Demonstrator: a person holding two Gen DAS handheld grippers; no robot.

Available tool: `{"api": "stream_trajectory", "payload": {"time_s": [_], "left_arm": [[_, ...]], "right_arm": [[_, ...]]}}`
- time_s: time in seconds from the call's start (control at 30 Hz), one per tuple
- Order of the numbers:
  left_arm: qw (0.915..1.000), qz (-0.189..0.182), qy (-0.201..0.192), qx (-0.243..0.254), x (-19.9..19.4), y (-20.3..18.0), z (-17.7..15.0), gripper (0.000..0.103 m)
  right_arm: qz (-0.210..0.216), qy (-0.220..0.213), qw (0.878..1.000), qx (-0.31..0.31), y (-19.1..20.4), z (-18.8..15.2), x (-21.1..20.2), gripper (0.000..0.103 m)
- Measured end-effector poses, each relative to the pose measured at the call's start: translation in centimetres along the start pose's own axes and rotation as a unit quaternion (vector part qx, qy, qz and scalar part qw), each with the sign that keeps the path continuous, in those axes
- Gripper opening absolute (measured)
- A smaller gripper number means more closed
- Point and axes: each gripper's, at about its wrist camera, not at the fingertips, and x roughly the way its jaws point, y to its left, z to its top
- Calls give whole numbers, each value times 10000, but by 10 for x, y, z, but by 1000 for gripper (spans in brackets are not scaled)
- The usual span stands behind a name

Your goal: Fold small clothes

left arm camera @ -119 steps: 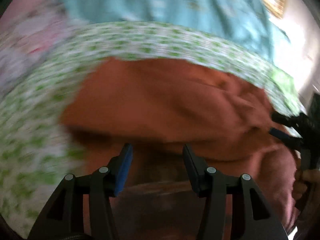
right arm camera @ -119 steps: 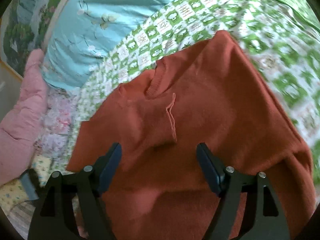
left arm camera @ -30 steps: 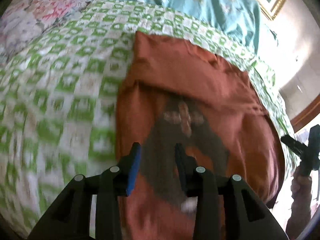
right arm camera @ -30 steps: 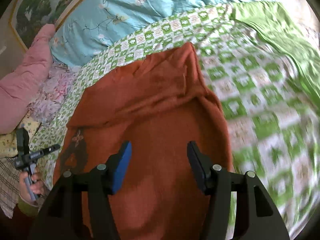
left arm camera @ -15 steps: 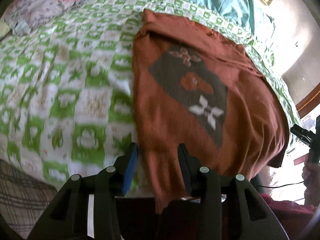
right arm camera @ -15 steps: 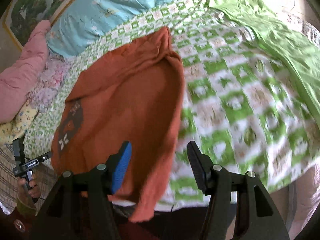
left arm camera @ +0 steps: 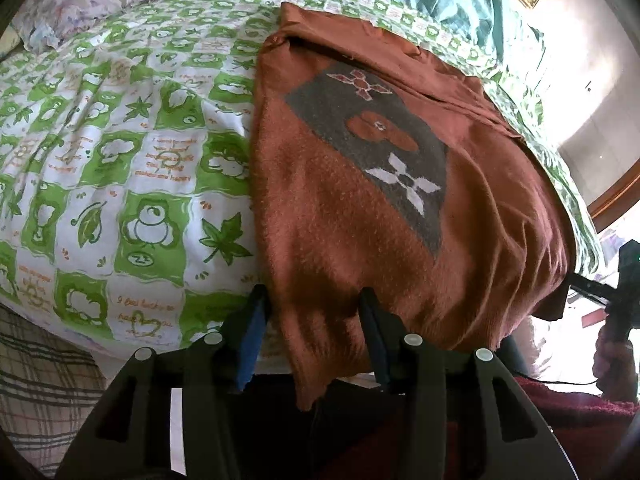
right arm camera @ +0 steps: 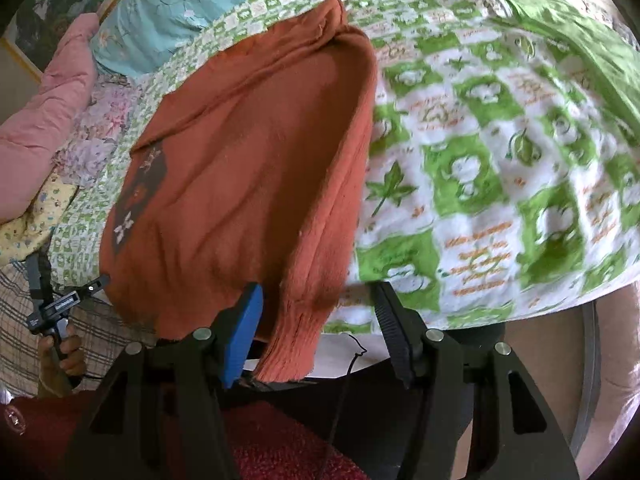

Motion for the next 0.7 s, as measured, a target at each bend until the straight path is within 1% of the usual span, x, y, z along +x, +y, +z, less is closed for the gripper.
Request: {"api": "stream_trajectory", "payload": {"time_s": [0.1,0.13,0.17,0.2,0.23,0.27,0.3,0.33,0.37,0.4,0.43,0.5,0.63,0.7], "left_arm": [[9999,102,11,124,3,-6,-1,45],[9998,115,25,156,3,-7,-1,45],[9998,103,38,173,3,-6,0,45],[9998,89,48,170,3,-6,-1,45],[9998,69,58,169,3,-5,0,44],[9998,56,58,172,3,-5,0,43],[9998,69,55,179,3,-4,0,38],[9998,65,46,207,2,-4,1,26],[9997,1,43,220,1,-3,0,18],[9997,-92,46,207,0,-2,1,11],[9996,-187,33,193,-2,-1,1,8],[9993,-311,-57,200,-8,0,2,5],[9971,-680,-336,63,-24,3,7,3],[9948,-886,-493,-53,-33,5,12,3]], "right_arm": [[-166,-75,9998,-69,6,-3,4,59],[-244,-86,9996,-151,9,-4,4,57],[-299,-91,9993,-197,10,-4,4,45],[-352,-87,9990,-264,11,-5,4,24],[-302,-23,9990,-330,11,-5,5,16],[-223,85,9991,-357,11,-6,7,14],[-200,123,9990,-389,11,-6,8,11],[-79,152,9990,-416,10,-6,8,11],[65,144,9992,-375,9,-4,6,10],[287,110,9991,-289,6,-3,3,10],[564,40,9982,-187,1,-1,-1,10],[921,-80,9956,-120,-3,3,-8,9],[1821,-481,9821,84,-12,9,-25,9],[2090,-664,9755,175,-14,12,-31,9]]}}
